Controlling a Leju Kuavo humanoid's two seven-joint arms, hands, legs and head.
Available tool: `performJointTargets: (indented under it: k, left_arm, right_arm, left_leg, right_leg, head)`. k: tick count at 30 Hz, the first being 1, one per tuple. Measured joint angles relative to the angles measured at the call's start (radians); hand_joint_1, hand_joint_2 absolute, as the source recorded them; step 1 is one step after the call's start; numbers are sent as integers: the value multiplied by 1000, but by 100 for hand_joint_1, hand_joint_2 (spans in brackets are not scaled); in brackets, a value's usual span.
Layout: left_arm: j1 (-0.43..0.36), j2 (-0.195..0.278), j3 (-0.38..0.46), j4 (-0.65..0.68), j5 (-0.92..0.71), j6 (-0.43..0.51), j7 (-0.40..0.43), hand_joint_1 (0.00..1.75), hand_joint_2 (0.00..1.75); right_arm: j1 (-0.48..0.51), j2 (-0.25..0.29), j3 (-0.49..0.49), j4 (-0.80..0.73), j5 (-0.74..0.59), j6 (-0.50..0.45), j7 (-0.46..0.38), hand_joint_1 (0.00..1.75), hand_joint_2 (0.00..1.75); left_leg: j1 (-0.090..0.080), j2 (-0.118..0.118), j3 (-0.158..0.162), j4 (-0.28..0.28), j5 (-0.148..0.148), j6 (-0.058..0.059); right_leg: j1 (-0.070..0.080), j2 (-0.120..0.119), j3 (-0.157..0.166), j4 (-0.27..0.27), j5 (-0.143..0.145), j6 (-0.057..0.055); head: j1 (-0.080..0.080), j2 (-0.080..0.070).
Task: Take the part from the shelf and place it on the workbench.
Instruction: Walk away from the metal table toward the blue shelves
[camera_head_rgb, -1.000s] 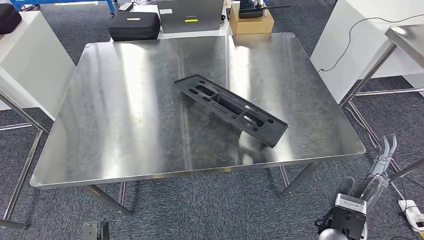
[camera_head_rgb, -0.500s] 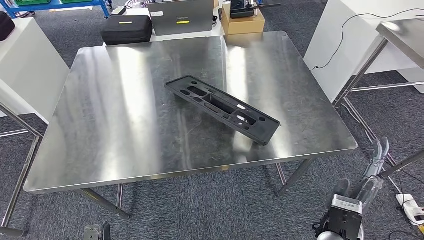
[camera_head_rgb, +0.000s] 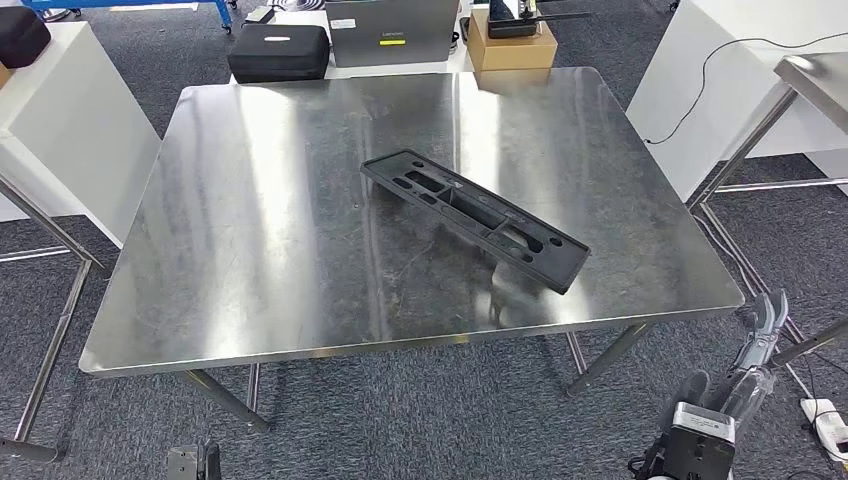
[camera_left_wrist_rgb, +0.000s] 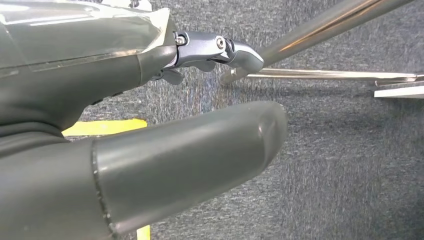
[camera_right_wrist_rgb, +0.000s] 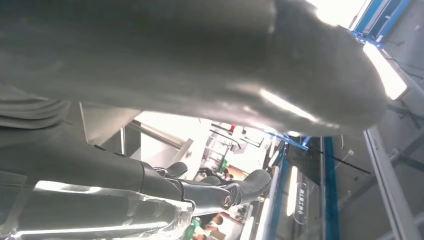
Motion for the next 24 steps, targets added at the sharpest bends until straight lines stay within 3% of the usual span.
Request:
performJointTargets:
  k: [2,5,6,8,10,11,12,13,15,17,20,21,22,24]
  left_arm:
    - [1,-1,2,0,-3,0,0,0,0]
    - [4,-1,6,0,-6,0,0,0,0]
    - [5,-1,7,0,-8,0,0,0,0]
    - [6,-1,9,0,-12,0,0,0,0]
    - [7,-2,10,0,-15,2,0,0,0]
    - [7,-2,11,0,-15,3,0,0,0]
    - [8,-3,12,0,-16,4,0,0,0]
    - [8,-3,13,-1,-16,6,0,0,0]
    - [5,-3,13,-2,-19,9,0,0,0]
    - [0,-5,13,-5,-23,12,0,0,0]
    - [-3,-7,14,-8,-32,21,0,0,0]
    - [-4,-8,15,-11,-35,23,0,0,0]
    - [-5,-9,15,-14,-37,25,0,0,0]
    - [-6,-11,17,-20,-42,29,0,0,0]
  right_arm:
    - [4,1,0,-1,-10,3,-3,0,0]
    - [11,3,0,-1,-20,5,-6,0,0]
    - [12,4,0,-1,-25,6,-7,0,0]
    - [17,8,0,-1,-34,9,-6,0,0]
    - [25,11,-1,0,-40,14,-6,0,0]
    - [28,11,-3,0,-42,16,-6,0,0]
    - [31,13,-4,1,-44,17,-6,0,0]
    - [32,14,-6,1,-45,17,-5,0,0]
    - [33,17,-9,1,-47,17,-2,0,0]
    - [30,18,-12,1,-47,17,2,0,0]
    - [28,22,-21,1,-51,16,10,0,0]
    - [29,24,-25,1,-53,16,12,0,0]
    - [29,25,-29,1,-54,16,13,0,0]
    - [30,26,-34,1,-54,17,15,0,0]
  left_leg:
    - [-4,0,-2,2,3,-6]
    - [-3,0,-9,5,5,-23]
    - [-2,0,-16,20,-13,-30]
    - [6,1,-49,104,-88,-43]
    - [16,3,-89,223,-167,-55]
    - [20,4,-95,257,-184,-60]
    - [24,4,-82,256,-182,-63]
    - [27,5,-47,216,-163,-65]
    - [31,5,49,81,-121,-67]
    - [27,1,93,5,-102,-58]
    - [18,1,79,3,-84,-31]
    - [18,3,72,2,-74,-20]
    - [19,6,62,0,-62,-10]
    - [18,10,38,0,-41,2]
  right_leg:
    - [7,1,37,-75,31,-12]
    - [6,1,35,-83,50,-29]
    - [3,0,32,-86,57,-35]
    - [-2,-3,18,-90,71,-43]
    - [-2,-5,-2,-88,84,-45]
    - [-2,-6,-12,-87,91,-43]
    - [-3,-6,-23,-85,98,-39]
    - [-5,-6,-32,-83,104,-35]
    - [-7,-6,-46,-78,116,-22]
    - [-6,-6,-52,-75,127,-8]
    - [-12,-5,-56,-80,143,13]
    - [-14,-5,-65,-70,132,13]
    - [-14,-5,-79,-42,104,9]
    - [-13,-4,-117,71,12,-6]
  head:
    - [-2,0]
    - [-4,0]
    - [-5,0]
    - [-11,0]
    - [-16,0]
    - [-17,0]
    - [-17,0]
    - [-18,0]
    - [-19,0]
    - [-15,0]
    - [-11,0]
    - [-11,0]
    - [-8,0]
    - [-2,0]
